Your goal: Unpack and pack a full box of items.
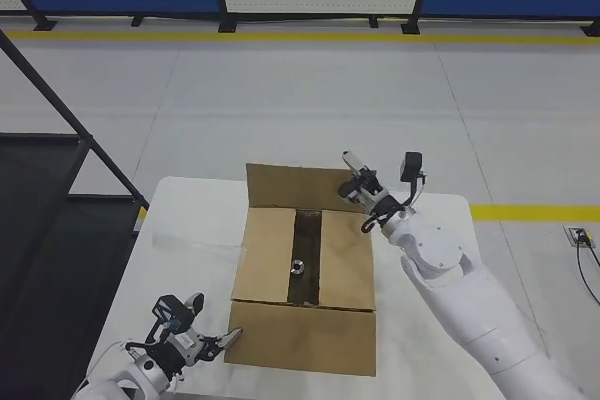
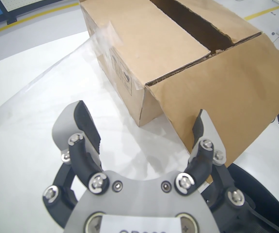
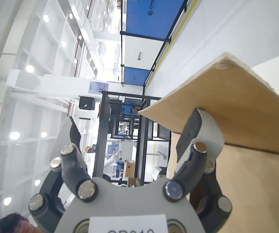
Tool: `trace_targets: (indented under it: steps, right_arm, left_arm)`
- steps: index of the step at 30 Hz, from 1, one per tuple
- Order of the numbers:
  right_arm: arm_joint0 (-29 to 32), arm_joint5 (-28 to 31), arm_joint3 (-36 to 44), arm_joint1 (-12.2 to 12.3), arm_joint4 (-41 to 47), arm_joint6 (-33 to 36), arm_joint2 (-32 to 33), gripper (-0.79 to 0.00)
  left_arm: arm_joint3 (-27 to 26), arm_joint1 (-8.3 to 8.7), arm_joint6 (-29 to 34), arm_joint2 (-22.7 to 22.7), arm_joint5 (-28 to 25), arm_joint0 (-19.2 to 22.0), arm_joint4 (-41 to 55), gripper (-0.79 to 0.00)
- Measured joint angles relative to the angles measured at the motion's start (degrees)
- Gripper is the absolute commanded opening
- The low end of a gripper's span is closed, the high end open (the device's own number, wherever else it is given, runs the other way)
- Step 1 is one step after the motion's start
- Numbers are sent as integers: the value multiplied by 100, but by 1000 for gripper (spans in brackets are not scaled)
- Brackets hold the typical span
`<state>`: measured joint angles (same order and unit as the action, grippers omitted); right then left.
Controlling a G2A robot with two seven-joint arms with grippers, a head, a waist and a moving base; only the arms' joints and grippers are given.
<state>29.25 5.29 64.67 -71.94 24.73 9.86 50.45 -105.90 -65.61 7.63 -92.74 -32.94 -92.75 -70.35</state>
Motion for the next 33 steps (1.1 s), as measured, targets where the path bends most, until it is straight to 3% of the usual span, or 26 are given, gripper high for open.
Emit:
trace_targets:
  steps: [6,16,29,33]
  right_arm:
    - [-854,-373,-1295,-433,7,-249,-560,0]
    - [-1680,-934,-3080,-1039,-29,320,-1130,0]
    - [-1969,-413,-4106,-1501,-156,311,-1193,0]
    - [-1964,111,-4161,-1505,354,899,-886,0]
  left_arm:
    - [56,6,-104,45,160,-54,-145,0]
    - [124,11,-165,227,271,-20,-279,0]
    - [169,35,-263,287,272,-14,-316,0]
    - [136,48,-535,88,15,-107,277,0]
